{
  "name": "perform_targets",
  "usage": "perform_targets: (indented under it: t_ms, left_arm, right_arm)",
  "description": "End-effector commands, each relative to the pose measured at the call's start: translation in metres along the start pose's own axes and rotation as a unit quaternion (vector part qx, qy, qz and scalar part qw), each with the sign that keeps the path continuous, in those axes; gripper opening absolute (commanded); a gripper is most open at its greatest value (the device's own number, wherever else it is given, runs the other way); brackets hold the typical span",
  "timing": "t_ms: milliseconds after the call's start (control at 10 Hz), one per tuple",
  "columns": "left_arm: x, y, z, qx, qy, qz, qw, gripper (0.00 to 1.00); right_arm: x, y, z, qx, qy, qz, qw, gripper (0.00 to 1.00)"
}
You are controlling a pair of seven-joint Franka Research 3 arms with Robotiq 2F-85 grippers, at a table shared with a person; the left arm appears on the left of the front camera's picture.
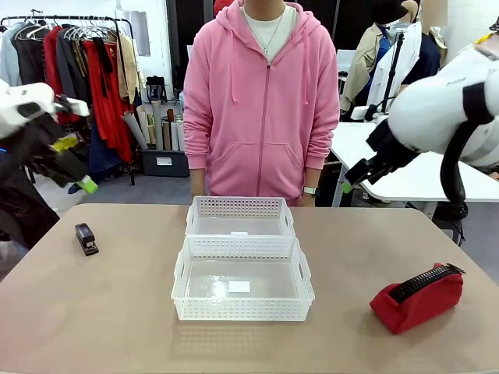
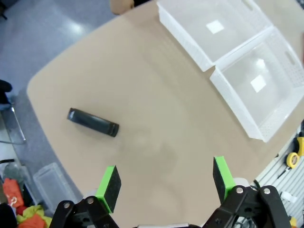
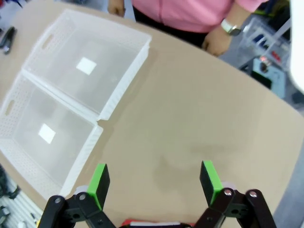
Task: Distribute items into two baskets.
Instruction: Pick up the Pencil pouch that the person points to.
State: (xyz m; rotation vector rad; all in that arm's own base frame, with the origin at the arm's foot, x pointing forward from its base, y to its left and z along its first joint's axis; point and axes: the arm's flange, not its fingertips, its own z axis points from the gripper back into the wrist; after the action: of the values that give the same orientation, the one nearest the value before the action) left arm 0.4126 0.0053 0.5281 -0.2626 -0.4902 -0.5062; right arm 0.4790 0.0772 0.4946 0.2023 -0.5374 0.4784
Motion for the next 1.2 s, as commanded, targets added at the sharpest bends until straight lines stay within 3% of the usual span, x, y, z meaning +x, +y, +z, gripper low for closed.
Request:
perform_targets:
  t_ms: [0,400,600,1100]
  left_arm:
    - [-0.005,0.013,0.024,-0.015,-0.025,0.013,0.999,1.0]
    - [-0.029,0.048,0.072,-0.025,-0.059,0.052,0.997,1.0]
    - [-0.043,0.059,0.087,-0.04,-0.073,0.043,0.996,1.0]
    - [-0.053,0.065,0.102,-0.06,-0.102,0.015,0.993,1.0]
  right_arm:
    - [0.009,-0.039,0.008,0.038,0.001,-0.013,0.999,1.0]
    - [-0.002,-0.115,0.044,0.099,-0.013,-0.069,0.993,1.0]
    - [-0.013,-0.142,0.054,0.144,-0.015,-0.089,0.986,1.0]
    - [-0.053,-0.168,0.083,0.185,0.011,-0.125,0.975,1.0]
